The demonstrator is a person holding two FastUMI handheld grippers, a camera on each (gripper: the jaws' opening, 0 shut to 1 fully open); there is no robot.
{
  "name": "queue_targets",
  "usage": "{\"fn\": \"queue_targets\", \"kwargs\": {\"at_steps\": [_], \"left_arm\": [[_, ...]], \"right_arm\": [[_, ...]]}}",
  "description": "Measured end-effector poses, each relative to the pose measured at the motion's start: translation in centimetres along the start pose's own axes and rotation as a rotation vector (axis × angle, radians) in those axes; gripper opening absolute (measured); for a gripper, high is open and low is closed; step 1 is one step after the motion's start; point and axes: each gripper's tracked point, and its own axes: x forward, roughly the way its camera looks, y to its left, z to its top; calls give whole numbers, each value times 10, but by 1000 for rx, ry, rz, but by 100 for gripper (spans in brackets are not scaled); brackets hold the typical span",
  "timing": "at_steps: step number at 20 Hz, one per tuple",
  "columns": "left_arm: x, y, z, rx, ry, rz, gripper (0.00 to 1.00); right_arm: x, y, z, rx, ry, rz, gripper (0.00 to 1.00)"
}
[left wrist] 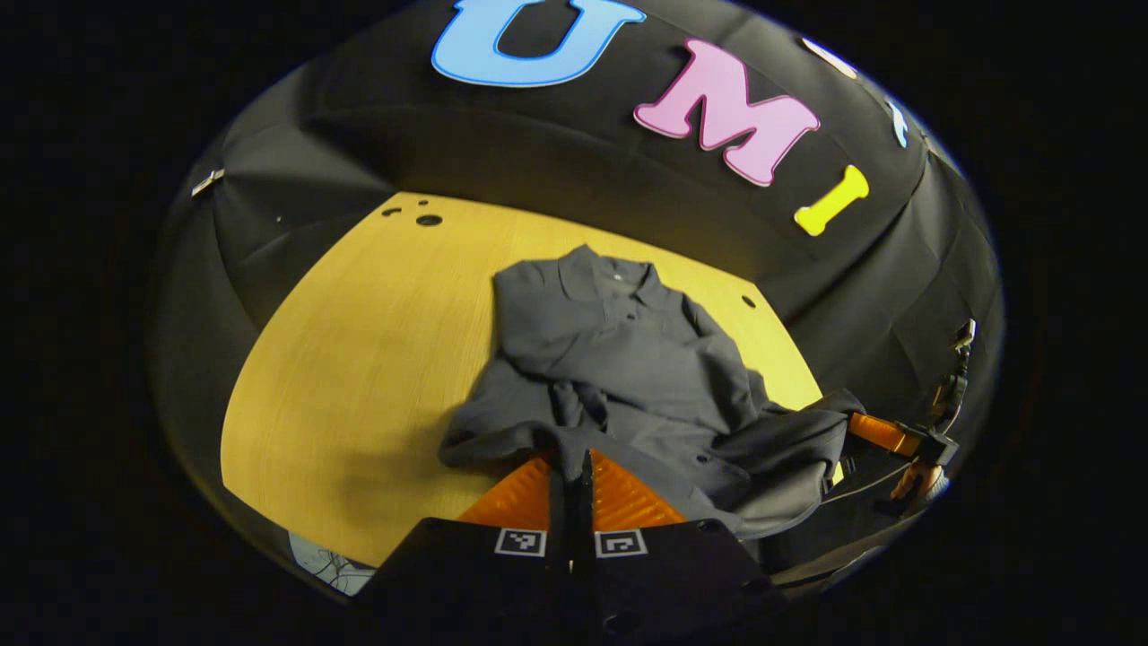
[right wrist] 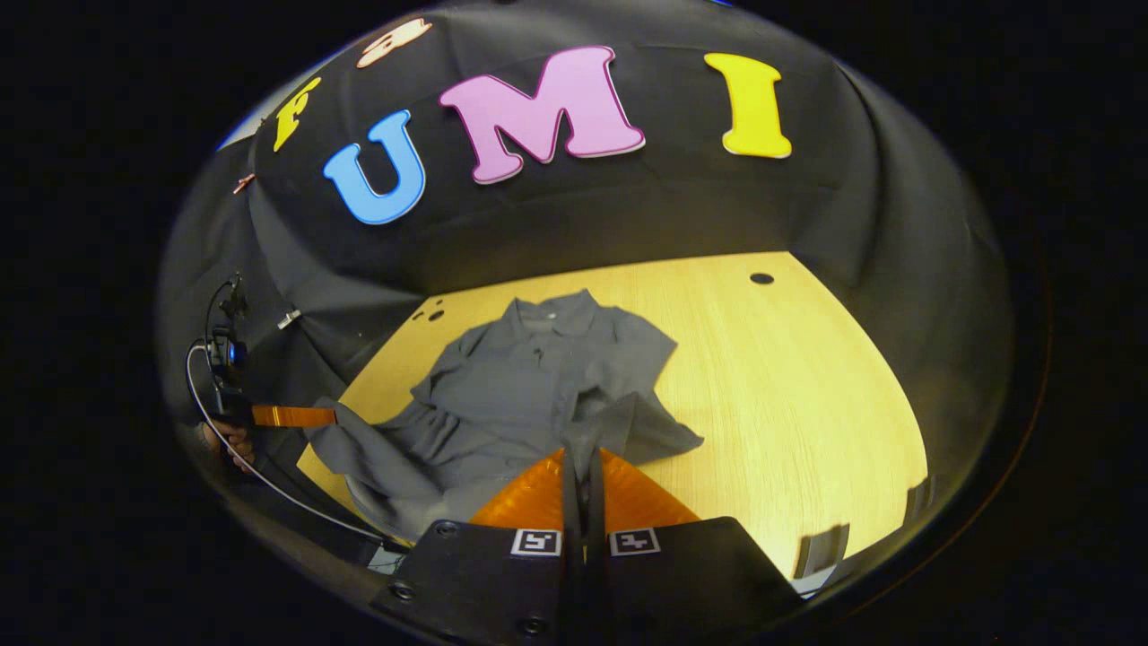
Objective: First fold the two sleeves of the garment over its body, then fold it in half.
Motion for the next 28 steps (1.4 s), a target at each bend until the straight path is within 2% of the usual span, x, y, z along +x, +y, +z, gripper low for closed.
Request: {"fn": "queue_targets", "kwargs": {"at_steps": [8,15,16,17,19,20,23,28], "left_arm": [[42,0,87,-48,-121,0,6],[104,13,145,-55,-185,31,6],[116,18,150,-60,-189,39,5],[128,23,154,-59,-192,49,5],[149,32,162,-51,-194,65,9],[160,37,167,-41,-197,74,5],[198,52,175,-23,-199,98,5],[259,77,172,-16,-166,137,5]], "right_arm": [[64,-10,69,36,-111,-8,5],[140,-41,112,63,-153,-54,5],[153,-47,116,64,-156,-62,0],[165,-49,120,69,-162,-61,5],[191,-54,126,78,-165,-63,5],[205,-58,128,73,-161,-69,5],[249,-72,128,65,-145,-85,5],[313,-96,106,52,-98,-110,5]]}}
